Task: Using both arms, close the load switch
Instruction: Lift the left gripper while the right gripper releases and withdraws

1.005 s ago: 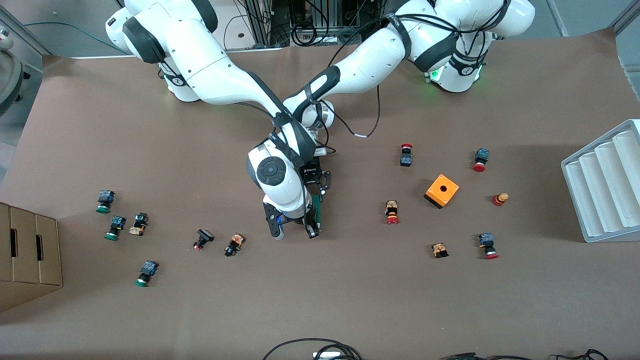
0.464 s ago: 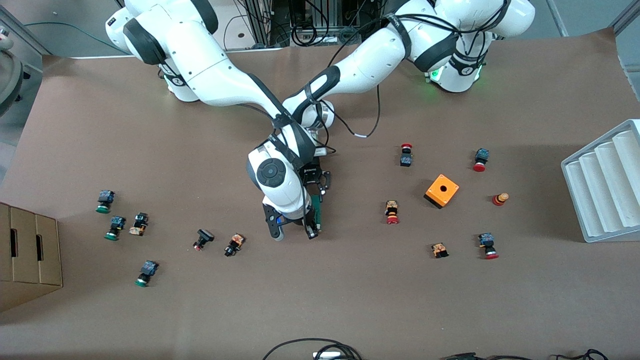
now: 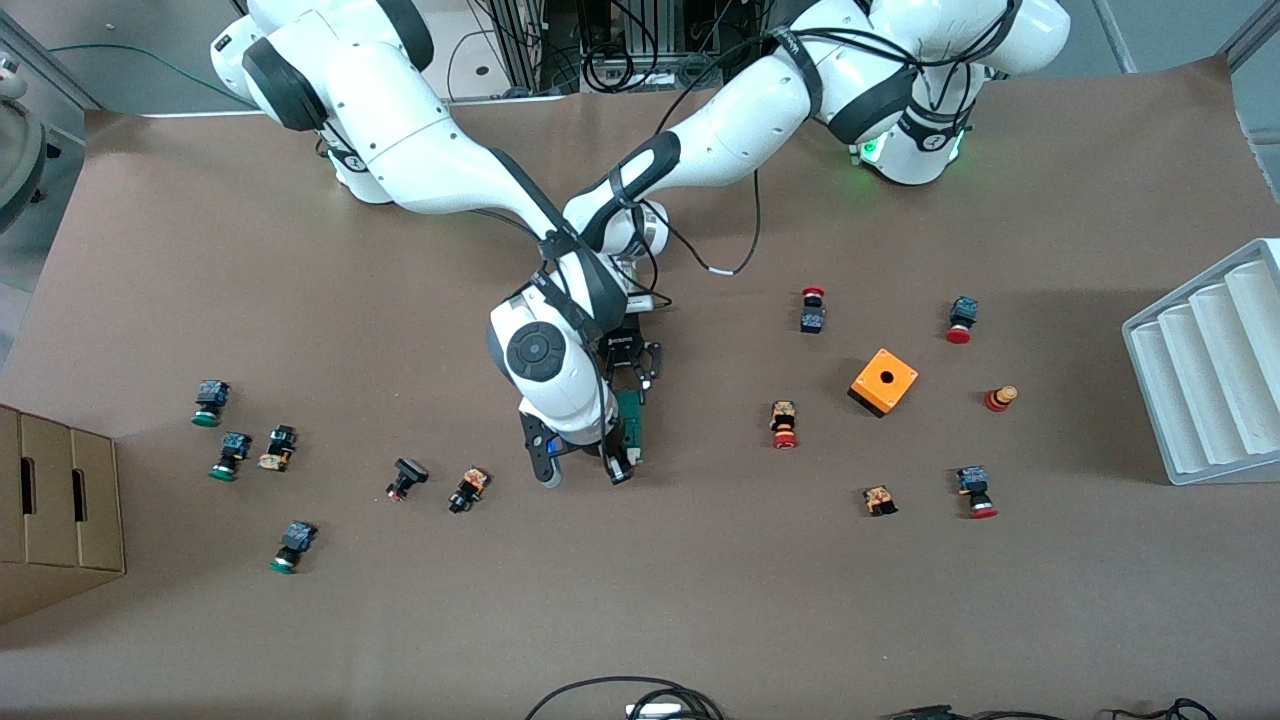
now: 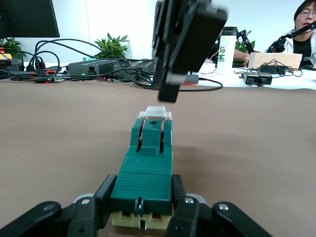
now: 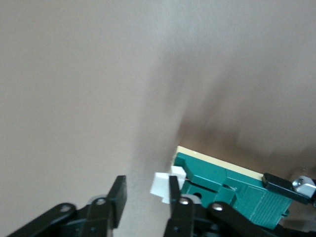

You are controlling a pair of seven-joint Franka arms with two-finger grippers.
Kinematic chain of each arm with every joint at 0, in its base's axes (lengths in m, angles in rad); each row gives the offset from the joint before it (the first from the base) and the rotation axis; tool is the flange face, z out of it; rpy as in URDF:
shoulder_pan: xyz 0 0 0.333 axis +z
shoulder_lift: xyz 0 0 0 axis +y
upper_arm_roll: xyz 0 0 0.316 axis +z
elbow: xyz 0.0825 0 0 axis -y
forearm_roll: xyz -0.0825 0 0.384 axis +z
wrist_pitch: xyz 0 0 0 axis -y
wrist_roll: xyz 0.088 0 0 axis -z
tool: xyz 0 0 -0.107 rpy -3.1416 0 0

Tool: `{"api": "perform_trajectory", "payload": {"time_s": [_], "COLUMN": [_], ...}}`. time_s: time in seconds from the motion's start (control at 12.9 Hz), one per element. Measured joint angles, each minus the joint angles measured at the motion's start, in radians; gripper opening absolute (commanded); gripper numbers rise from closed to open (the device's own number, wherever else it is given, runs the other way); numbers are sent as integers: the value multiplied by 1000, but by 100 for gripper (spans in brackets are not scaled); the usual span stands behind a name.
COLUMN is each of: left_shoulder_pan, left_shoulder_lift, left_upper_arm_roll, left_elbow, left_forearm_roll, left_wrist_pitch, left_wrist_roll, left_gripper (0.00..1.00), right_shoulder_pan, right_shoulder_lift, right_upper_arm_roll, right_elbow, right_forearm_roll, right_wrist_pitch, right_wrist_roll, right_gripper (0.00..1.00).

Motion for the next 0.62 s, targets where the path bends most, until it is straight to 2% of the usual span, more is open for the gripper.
{"api": "perform_trajectory", "payload": {"time_s": [0.08, 0.23, 0.62], "left_shoulder_pan": [0, 0, 9], "left_shoulder_lift": [0, 3, 13], "left_upper_arm_roll": [0, 0, 1], "left_elbow": [0, 0, 3], "left_forearm_roll": [0, -2, 0], "left_wrist_pitch": [0, 8, 9], "left_wrist_roll": [0, 0, -3], "left_gripper": [57, 100, 100], "right_shoulder_pan": [-17, -50, -146], "right_shoulder_lift": [-12, -57, -228], "right_upper_arm_roll": [0, -1, -1], "right_elbow": [19, 31, 20], "right_forearm_roll": [0, 0, 3], "right_wrist_pitch": [-38, -100, -365], "right_wrist_roll": [-25, -94, -384], "right_gripper": [100, 100, 100]}}
